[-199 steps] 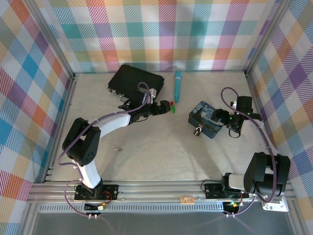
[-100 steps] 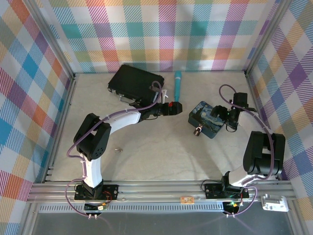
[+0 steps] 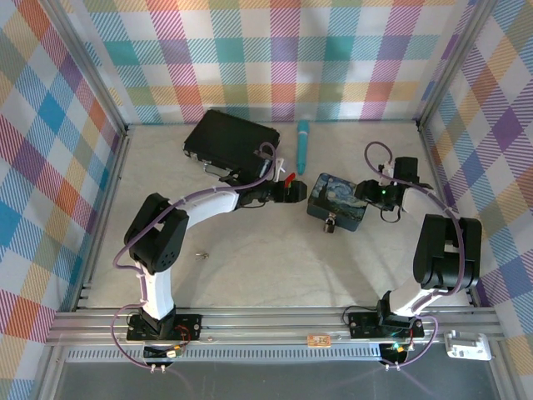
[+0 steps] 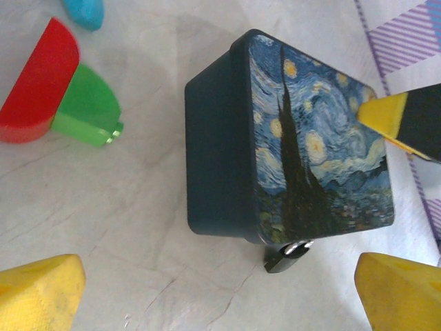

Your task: Unlock a padlock with a key

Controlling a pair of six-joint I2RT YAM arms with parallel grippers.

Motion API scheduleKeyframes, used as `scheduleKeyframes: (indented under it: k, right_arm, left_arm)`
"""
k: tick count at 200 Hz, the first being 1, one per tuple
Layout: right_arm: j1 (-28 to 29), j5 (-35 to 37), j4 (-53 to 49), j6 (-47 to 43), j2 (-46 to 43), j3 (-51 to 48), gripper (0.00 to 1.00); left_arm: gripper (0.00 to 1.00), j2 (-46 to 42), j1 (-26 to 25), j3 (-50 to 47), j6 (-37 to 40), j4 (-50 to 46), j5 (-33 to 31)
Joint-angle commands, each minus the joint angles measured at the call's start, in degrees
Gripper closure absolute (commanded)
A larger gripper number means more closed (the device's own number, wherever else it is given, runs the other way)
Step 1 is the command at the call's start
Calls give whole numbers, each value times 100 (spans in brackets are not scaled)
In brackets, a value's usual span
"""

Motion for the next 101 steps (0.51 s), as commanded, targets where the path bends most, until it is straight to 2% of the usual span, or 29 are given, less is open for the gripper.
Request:
scheduleKeyframes:
  k: [1, 38, 59, 76, 101]
  right_arm:
    - [294, -87, -701, -631, 240, -165, 49]
    - [605, -402, -757, -935, 386, 53, 50]
    - [1034, -325, -888, -1014, 571, 291, 50]
    - [1372, -101, -1049, -998, 714, 516, 49]
    - [1639, -200, -1010, -753, 807, 615, 48]
  left_arm:
    - [0, -371, 123, -238, 130, -144, -53]
    - [0, -660, 155, -578, 133, -67, -119]
    - [0, -883, 168, -798, 154, -178, -310]
    - [0, -1101, 173, -933, 185, -482, -661]
    - [1, -1434, 227, -1128, 37, -1104, -1502]
